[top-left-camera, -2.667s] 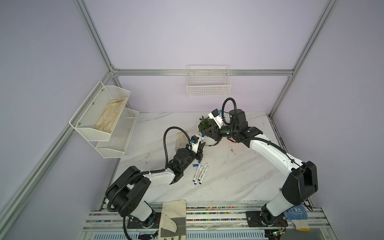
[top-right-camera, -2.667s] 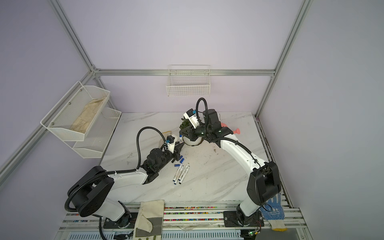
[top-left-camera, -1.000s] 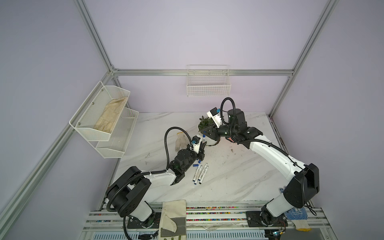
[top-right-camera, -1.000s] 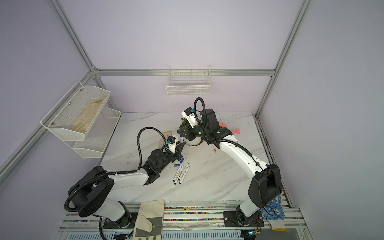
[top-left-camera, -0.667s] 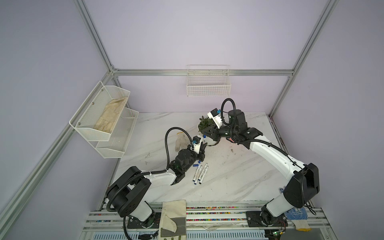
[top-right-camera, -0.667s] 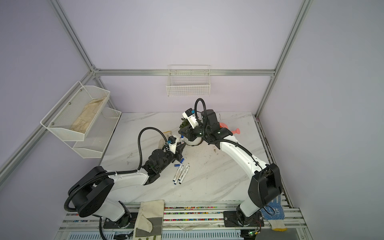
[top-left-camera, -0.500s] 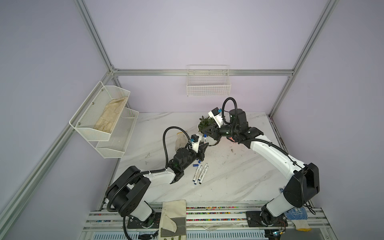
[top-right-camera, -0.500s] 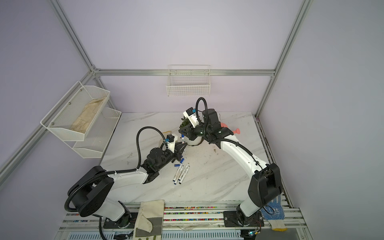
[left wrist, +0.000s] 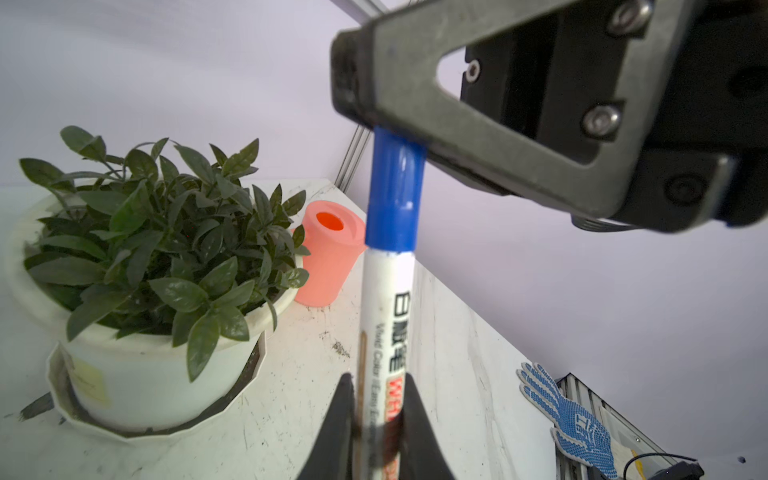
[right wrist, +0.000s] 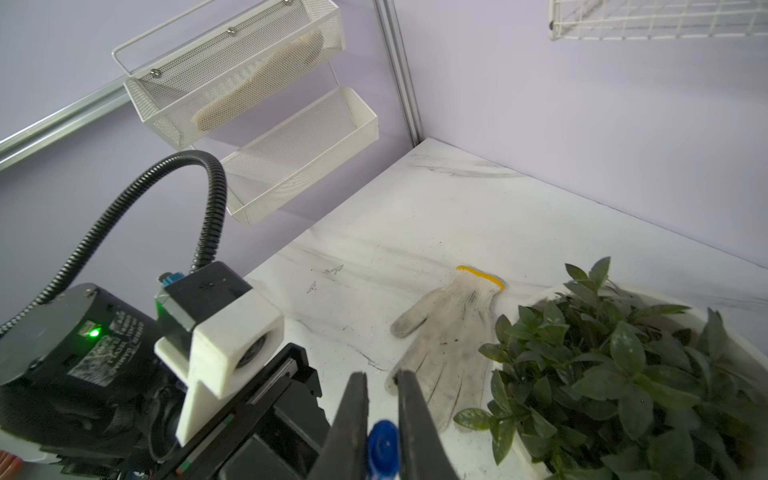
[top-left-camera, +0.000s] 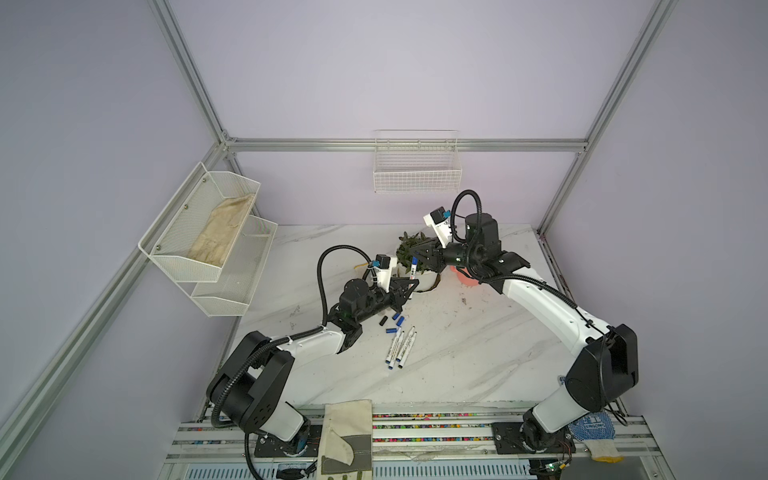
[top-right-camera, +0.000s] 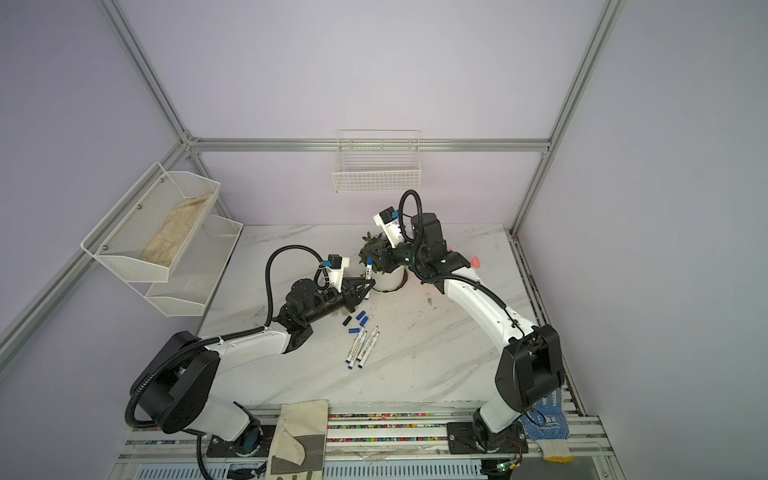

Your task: Insert the pens into the pen caps

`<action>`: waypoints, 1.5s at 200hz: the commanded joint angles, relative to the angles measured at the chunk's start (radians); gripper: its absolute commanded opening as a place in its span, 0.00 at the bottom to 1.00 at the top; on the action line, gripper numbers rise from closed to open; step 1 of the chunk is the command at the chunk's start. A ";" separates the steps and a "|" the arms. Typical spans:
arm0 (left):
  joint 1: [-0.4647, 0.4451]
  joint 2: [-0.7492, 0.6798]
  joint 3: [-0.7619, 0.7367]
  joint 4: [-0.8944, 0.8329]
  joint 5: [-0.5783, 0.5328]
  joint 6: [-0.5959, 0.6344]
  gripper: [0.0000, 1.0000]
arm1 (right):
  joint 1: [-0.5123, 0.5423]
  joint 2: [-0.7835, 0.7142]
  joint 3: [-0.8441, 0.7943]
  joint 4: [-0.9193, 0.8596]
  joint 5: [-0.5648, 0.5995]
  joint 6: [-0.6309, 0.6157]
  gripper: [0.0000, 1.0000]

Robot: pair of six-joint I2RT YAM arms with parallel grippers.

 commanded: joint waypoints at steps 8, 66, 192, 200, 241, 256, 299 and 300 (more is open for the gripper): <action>0.035 -0.078 0.208 -0.036 -0.494 0.002 0.00 | 0.037 0.002 -0.081 -0.300 -0.034 -0.059 0.03; -0.030 -0.077 0.227 -0.190 -0.640 0.019 0.00 | 0.047 -0.030 -0.130 -0.265 0.034 -0.055 0.04; -0.093 0.005 0.280 -0.262 -0.725 0.041 0.00 | 0.051 -0.050 -0.152 -0.216 0.050 -0.063 0.05; -0.095 0.008 0.289 -0.262 -0.727 0.044 0.00 | 0.051 -0.061 -0.162 -0.218 0.051 -0.065 0.05; -0.096 -0.001 0.315 -0.248 -0.722 0.116 0.00 | 0.067 -0.059 -0.177 -0.284 0.088 -0.072 0.05; -0.096 -0.021 0.295 -0.203 -0.722 0.129 0.00 | 0.071 -0.034 -0.165 -0.323 0.118 -0.071 0.05; -0.046 -0.077 0.226 -0.067 -0.597 0.058 0.00 | 0.073 0.011 -0.143 -0.404 0.156 -0.077 0.03; -0.042 -0.077 0.224 -0.065 -0.594 0.055 0.00 | 0.073 0.010 -0.143 -0.405 0.156 -0.077 0.03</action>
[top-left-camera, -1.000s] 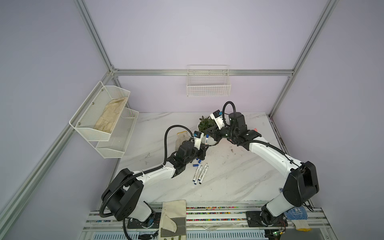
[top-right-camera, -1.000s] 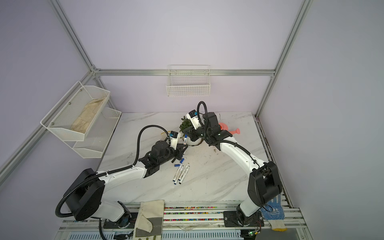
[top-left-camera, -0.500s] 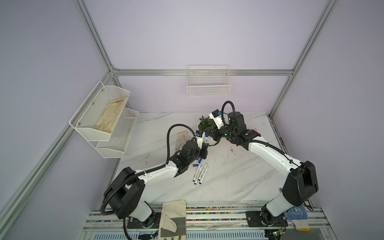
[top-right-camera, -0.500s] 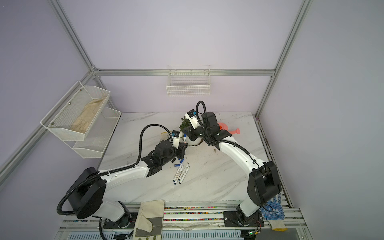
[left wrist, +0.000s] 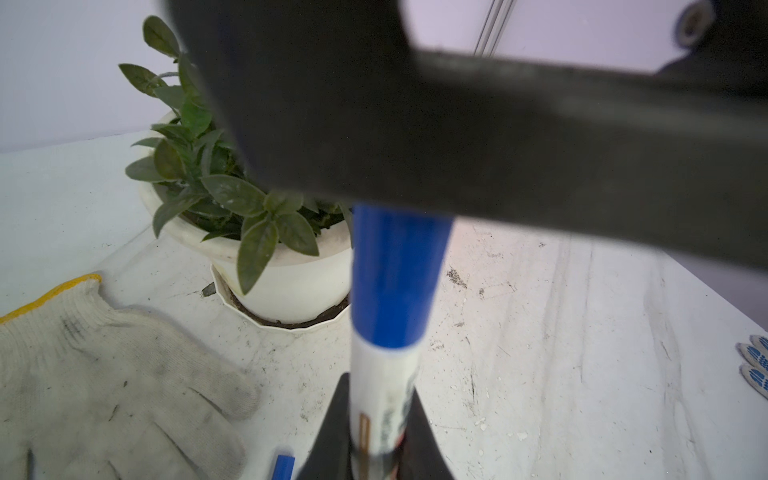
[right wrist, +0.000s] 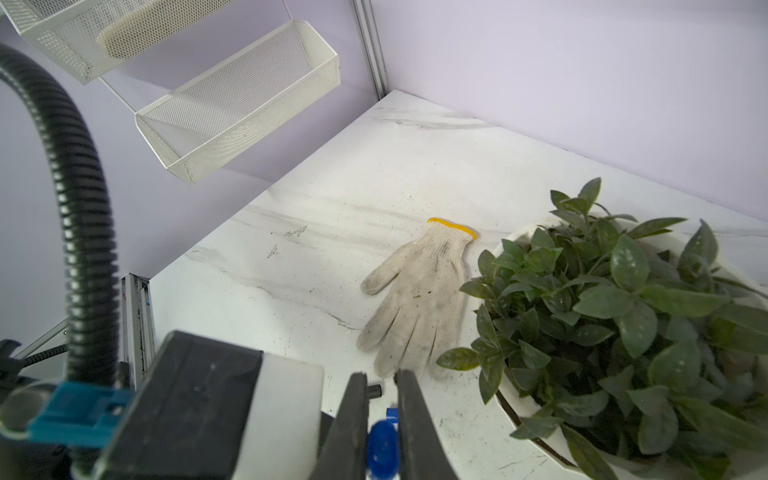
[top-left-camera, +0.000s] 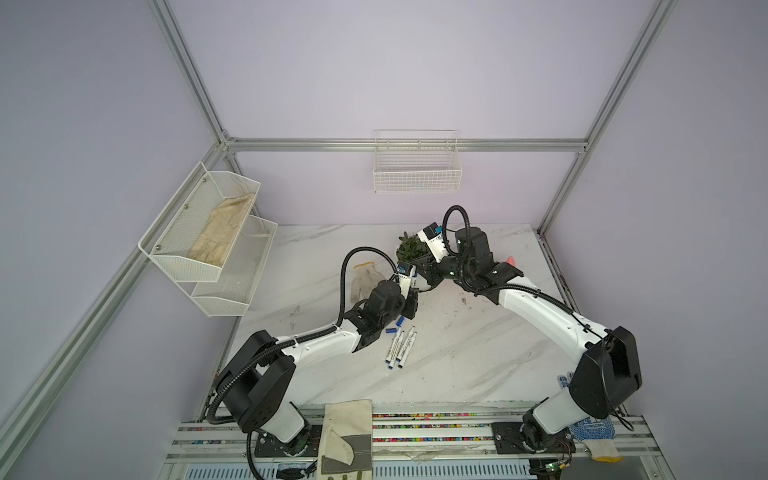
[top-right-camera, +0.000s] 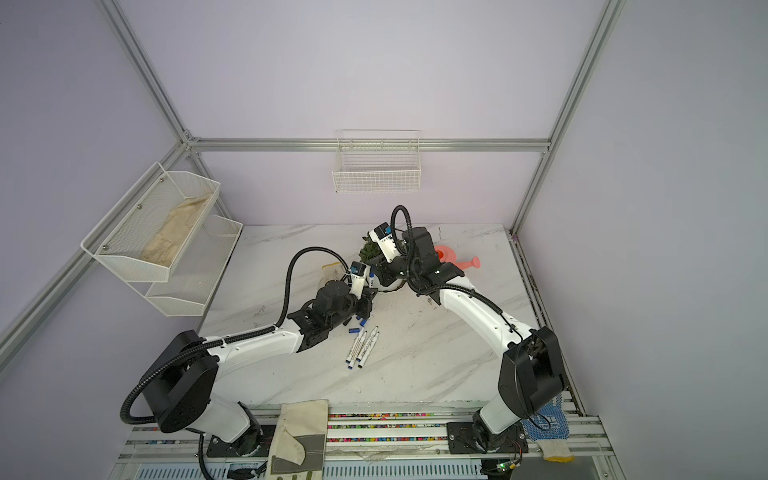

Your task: Insert the pens into the pen caps

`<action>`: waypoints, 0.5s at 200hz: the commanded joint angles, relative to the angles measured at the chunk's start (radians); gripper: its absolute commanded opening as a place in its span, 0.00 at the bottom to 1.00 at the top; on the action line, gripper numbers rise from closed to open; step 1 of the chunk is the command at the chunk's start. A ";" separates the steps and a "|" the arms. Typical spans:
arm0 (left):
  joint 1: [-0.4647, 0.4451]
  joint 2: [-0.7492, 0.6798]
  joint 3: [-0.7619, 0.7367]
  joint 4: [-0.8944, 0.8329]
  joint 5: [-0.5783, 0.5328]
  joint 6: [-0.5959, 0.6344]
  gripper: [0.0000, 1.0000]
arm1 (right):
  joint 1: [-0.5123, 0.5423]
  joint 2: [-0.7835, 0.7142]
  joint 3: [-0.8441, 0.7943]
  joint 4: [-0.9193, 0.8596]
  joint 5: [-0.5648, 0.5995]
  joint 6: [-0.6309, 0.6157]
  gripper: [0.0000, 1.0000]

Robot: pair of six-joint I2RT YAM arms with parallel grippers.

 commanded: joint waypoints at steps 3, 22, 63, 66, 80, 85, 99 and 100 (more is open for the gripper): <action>0.133 -0.115 0.074 0.362 -0.108 -0.161 0.00 | 0.013 0.034 -0.055 -0.368 -0.002 -0.023 0.03; 0.187 -0.115 0.041 0.437 0.004 -0.276 0.00 | 0.013 0.020 -0.069 -0.356 -0.027 0.013 0.03; 0.248 -0.149 -0.011 0.499 0.042 -0.372 0.00 | 0.011 -0.004 -0.096 -0.352 -0.073 0.054 0.03; 0.249 -0.155 -0.011 0.492 0.038 -0.364 0.00 | 0.011 -0.006 -0.099 -0.354 -0.074 0.057 0.03; 0.249 -0.170 -0.013 0.465 0.021 -0.326 0.00 | 0.004 -0.013 -0.106 -0.368 -0.074 0.063 0.03; 0.249 -0.176 -0.012 0.451 0.017 -0.307 0.00 | 0.001 -0.014 -0.106 -0.375 -0.072 0.064 0.03; 0.249 -0.189 0.001 0.404 -0.011 -0.265 0.00 | -0.002 -0.011 -0.101 -0.401 -0.060 0.062 0.03; 0.249 -0.190 0.001 0.402 -0.015 -0.261 0.00 | -0.002 -0.011 -0.101 -0.403 -0.059 0.062 0.03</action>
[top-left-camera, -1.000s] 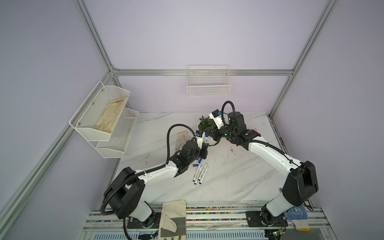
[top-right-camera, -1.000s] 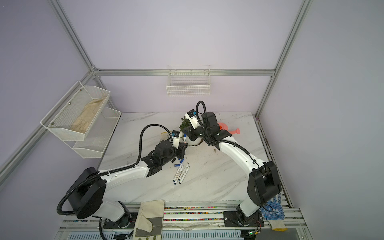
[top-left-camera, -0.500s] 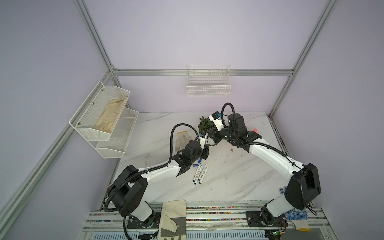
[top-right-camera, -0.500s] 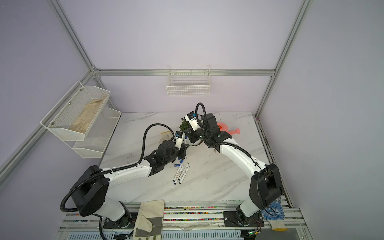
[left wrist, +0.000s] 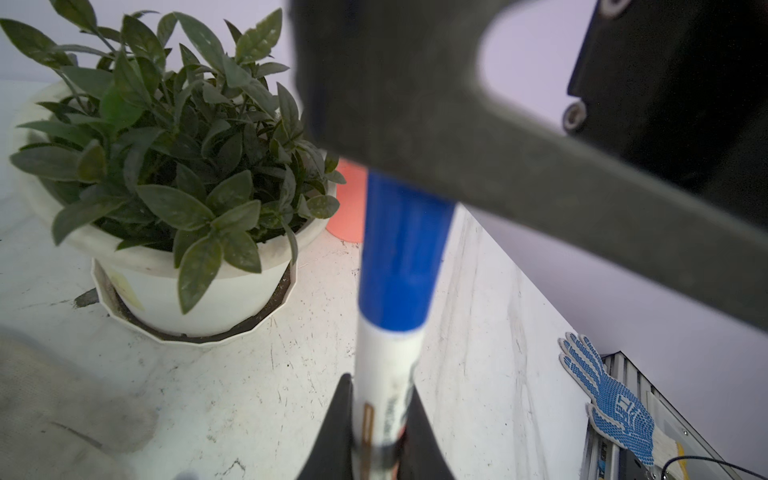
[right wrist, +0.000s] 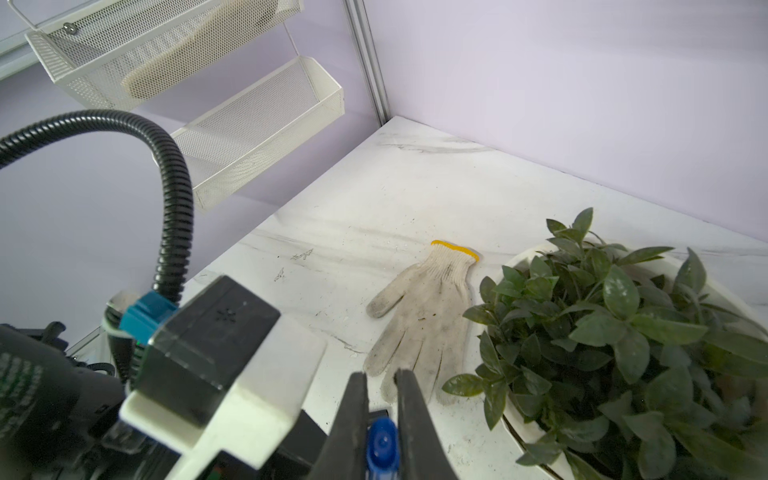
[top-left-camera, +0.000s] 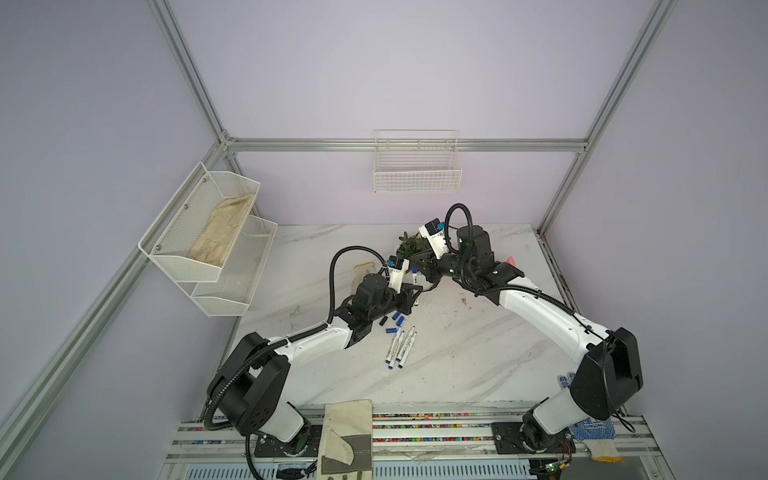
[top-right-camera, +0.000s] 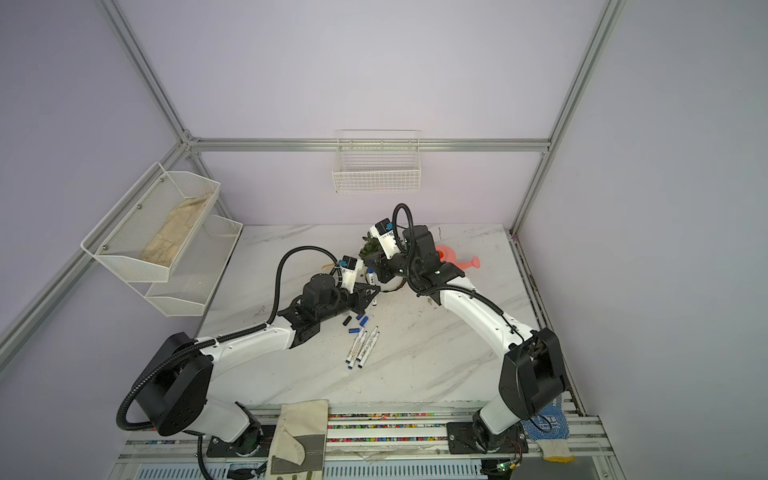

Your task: Insert the pens into the pen caps

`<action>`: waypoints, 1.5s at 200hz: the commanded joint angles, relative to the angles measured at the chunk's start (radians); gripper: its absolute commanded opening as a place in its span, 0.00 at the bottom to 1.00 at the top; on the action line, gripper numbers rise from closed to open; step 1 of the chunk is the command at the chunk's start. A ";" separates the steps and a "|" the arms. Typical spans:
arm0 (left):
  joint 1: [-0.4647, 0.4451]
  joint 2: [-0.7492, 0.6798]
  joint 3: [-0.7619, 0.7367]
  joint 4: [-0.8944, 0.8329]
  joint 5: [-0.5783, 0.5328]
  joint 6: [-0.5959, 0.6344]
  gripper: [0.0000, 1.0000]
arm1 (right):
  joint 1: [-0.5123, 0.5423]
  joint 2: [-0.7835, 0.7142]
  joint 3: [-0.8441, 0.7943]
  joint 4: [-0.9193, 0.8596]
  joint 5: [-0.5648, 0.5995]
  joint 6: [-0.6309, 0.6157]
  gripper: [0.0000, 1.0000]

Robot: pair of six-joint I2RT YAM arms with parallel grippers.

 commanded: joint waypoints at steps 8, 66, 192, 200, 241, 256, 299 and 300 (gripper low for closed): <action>0.155 -0.149 0.032 0.322 -0.354 -0.057 0.00 | -0.002 0.013 -0.084 -0.487 -0.040 -0.001 0.03; 0.096 -0.172 0.032 0.388 -0.515 0.140 0.00 | 0.024 0.045 -0.092 -0.590 0.163 -0.059 0.00; 0.001 -0.121 -0.051 0.296 -0.470 0.144 0.00 | 0.023 -0.031 0.070 -0.368 -0.006 -0.101 0.04; -0.017 -0.114 -0.060 0.291 -0.467 0.151 0.00 | 0.022 -0.030 0.080 -0.347 -0.009 -0.092 0.05; -0.062 -0.098 -0.095 0.285 -0.479 0.112 0.00 | 0.018 -0.010 0.120 -0.308 0.005 -0.067 0.22; -0.066 -0.096 -0.101 0.282 -0.478 0.114 0.00 | 0.015 -0.010 0.123 -0.296 0.024 -0.055 0.28; -0.072 -0.086 -0.103 0.273 -0.467 0.118 0.00 | 0.003 -0.025 0.127 -0.263 0.029 -0.043 0.33; -0.072 -0.085 -0.104 0.273 -0.467 0.118 0.00 | 0.004 -0.025 0.128 -0.263 0.028 -0.043 0.33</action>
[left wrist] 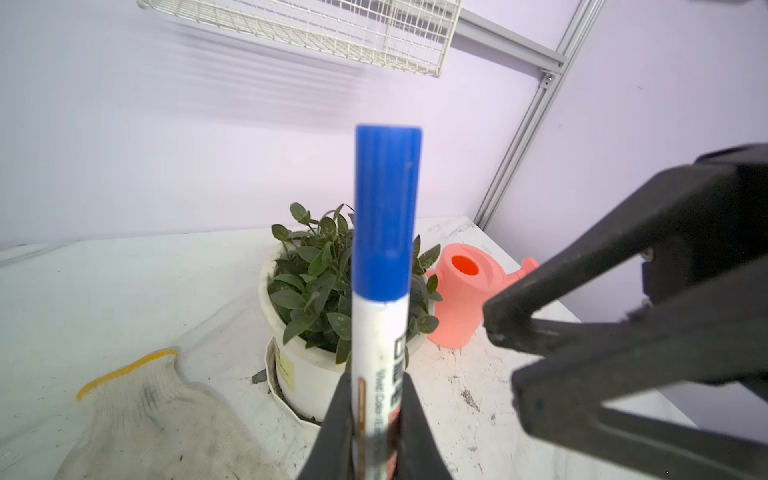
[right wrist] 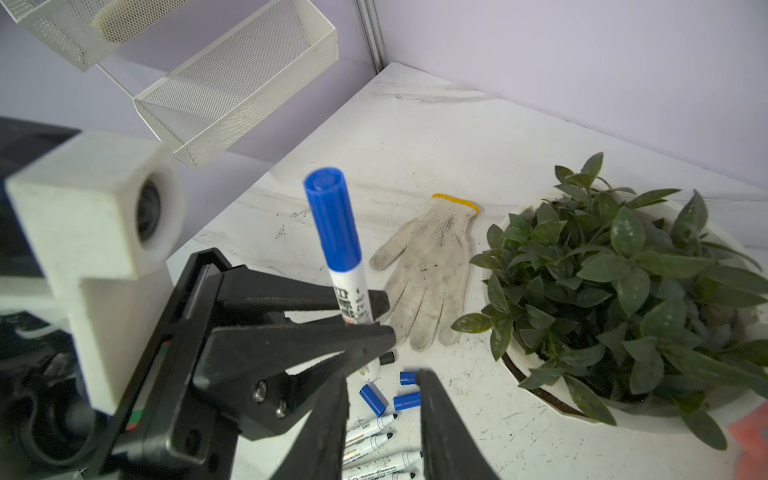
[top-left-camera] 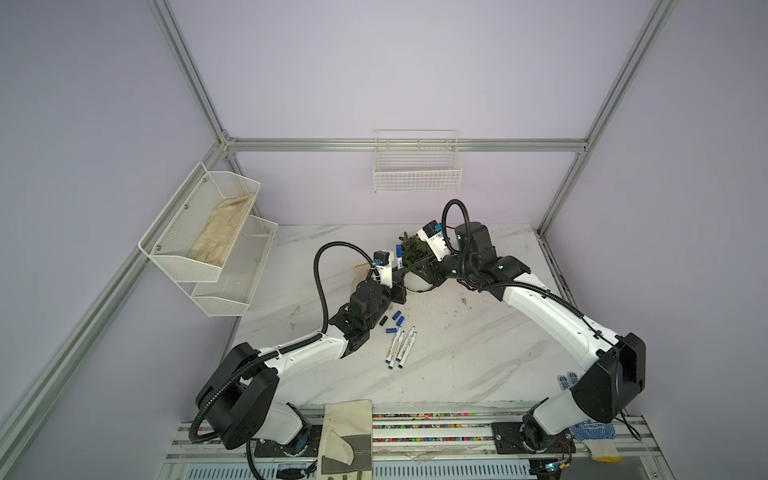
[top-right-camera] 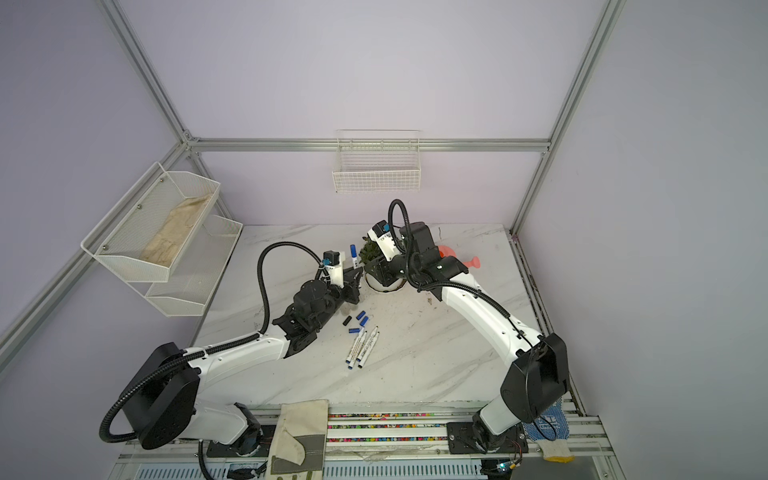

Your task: Insert the pens into the pen caps

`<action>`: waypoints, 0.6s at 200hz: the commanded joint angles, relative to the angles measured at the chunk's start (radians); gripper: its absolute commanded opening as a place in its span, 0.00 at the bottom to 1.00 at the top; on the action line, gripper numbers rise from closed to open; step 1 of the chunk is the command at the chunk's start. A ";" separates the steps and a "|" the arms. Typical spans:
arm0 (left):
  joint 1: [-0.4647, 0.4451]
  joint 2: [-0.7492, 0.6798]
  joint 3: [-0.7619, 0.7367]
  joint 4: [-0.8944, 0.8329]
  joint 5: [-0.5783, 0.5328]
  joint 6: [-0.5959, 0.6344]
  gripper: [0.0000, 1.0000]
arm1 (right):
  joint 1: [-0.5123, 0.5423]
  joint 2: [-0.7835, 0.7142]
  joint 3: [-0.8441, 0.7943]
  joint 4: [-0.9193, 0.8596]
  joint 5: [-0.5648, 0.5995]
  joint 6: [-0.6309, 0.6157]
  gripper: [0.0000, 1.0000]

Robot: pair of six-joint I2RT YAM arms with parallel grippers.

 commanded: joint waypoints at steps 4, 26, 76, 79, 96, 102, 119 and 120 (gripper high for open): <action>-0.007 -0.026 -0.036 0.063 -0.032 -0.017 0.00 | -0.010 -0.015 0.014 -0.019 -0.015 0.002 0.34; -0.009 -0.025 -0.035 0.059 -0.026 -0.020 0.00 | -0.011 -0.021 0.017 0.014 -0.063 0.009 0.37; -0.016 0.019 -0.038 0.052 -0.012 -0.019 0.00 | -0.010 -0.006 0.026 0.157 -0.140 0.102 0.40; -0.019 0.019 -0.038 0.052 -0.010 -0.020 0.00 | -0.010 -0.002 0.029 0.161 -0.143 0.103 0.40; -0.021 0.018 -0.040 0.052 -0.009 -0.018 0.00 | -0.010 0.022 0.043 0.182 -0.152 0.123 0.40; -0.021 0.018 -0.040 0.053 -0.009 -0.018 0.00 | -0.010 0.032 0.049 0.183 -0.150 0.127 0.40; -0.025 0.015 -0.041 0.054 -0.007 -0.018 0.00 | -0.011 0.055 0.060 0.190 -0.146 0.131 0.40; -0.026 0.016 -0.041 0.054 -0.006 -0.019 0.00 | -0.011 0.056 0.061 0.191 -0.147 0.130 0.40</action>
